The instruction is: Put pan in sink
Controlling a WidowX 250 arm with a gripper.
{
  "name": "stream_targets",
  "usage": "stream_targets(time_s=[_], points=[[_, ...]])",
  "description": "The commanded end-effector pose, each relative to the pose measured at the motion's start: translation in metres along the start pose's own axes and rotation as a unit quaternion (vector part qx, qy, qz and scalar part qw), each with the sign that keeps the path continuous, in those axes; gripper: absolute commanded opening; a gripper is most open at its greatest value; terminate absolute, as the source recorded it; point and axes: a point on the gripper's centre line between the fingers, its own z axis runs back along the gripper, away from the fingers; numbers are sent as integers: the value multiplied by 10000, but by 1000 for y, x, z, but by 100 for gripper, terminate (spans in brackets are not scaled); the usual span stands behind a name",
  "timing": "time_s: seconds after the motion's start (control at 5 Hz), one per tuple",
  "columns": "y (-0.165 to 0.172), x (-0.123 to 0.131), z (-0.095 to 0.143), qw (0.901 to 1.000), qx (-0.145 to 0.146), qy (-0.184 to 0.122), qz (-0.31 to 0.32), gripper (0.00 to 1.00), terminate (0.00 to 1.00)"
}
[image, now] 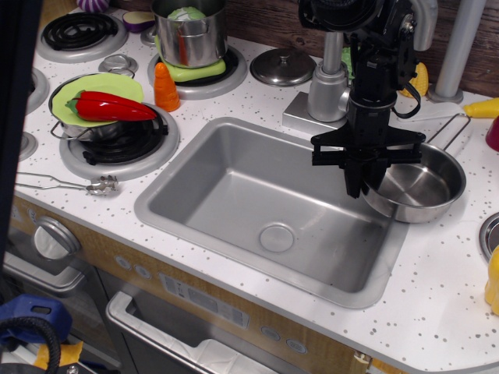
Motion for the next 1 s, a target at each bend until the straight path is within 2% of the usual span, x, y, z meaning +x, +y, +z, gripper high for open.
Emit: stream_targets(time_s=[0.0, 0.2, 0.6, 0.8], points=[[21, 6, 43, 9992, -63, -298, -268, 0, 0], [48, 3, 43, 9977, -74, -233, -634, 0, 0], [106, -5, 42, 9902, 184, -149, -1374, 0, 0], [137, -10, 35, 9820, 197, -109, -1876, 0, 0]])
